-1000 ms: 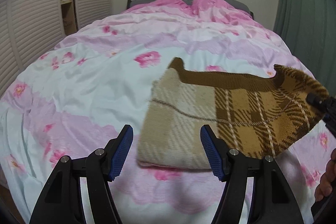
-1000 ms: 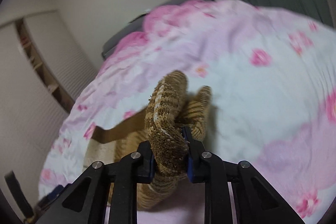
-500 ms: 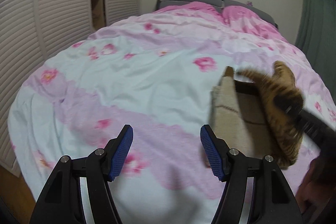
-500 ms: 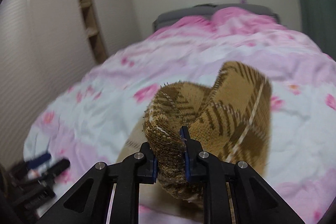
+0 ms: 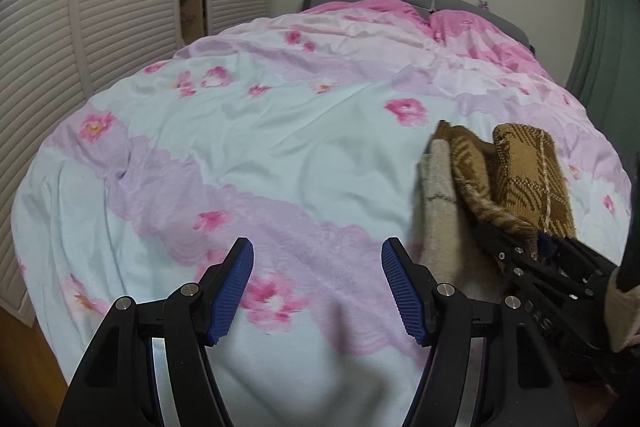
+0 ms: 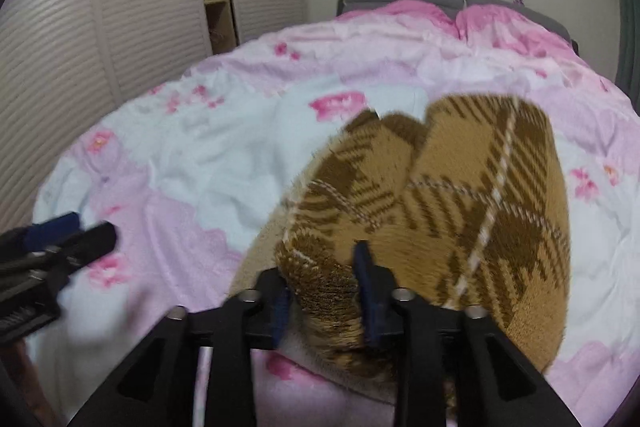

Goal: Fold small clothes

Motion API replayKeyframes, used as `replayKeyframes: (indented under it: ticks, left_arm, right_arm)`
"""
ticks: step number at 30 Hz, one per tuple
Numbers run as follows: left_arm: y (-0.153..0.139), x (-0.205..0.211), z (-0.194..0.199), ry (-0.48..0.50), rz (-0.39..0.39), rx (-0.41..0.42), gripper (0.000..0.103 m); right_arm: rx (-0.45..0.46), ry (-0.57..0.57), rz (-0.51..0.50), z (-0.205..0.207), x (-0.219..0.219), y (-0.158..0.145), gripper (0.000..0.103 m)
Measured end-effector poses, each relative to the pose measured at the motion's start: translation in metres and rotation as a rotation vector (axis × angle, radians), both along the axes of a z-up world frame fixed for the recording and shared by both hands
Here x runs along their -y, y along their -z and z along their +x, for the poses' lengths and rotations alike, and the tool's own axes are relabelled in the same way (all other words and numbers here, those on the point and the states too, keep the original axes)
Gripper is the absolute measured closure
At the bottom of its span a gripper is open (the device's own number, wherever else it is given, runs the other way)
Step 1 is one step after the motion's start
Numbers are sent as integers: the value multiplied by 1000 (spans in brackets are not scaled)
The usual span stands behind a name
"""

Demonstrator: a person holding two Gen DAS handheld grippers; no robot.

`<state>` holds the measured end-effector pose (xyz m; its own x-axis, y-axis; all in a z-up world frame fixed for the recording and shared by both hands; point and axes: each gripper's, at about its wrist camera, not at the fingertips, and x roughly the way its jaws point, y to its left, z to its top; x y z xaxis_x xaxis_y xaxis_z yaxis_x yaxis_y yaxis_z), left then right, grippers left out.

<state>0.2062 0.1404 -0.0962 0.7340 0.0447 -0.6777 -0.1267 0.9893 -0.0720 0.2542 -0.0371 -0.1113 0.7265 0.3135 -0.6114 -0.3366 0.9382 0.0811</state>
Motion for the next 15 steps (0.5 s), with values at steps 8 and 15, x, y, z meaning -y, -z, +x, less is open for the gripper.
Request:
replayKeyframes:
  ticks: [8,15]
  left_arm:
    - [-34,54,-2,123,21,67,37]
    - [-40,114,19,259,-1,72,37]
  right_arm:
    - [112,15,66,-40,51,-49,41]
    - [101,106,8,2,118,-67,41]
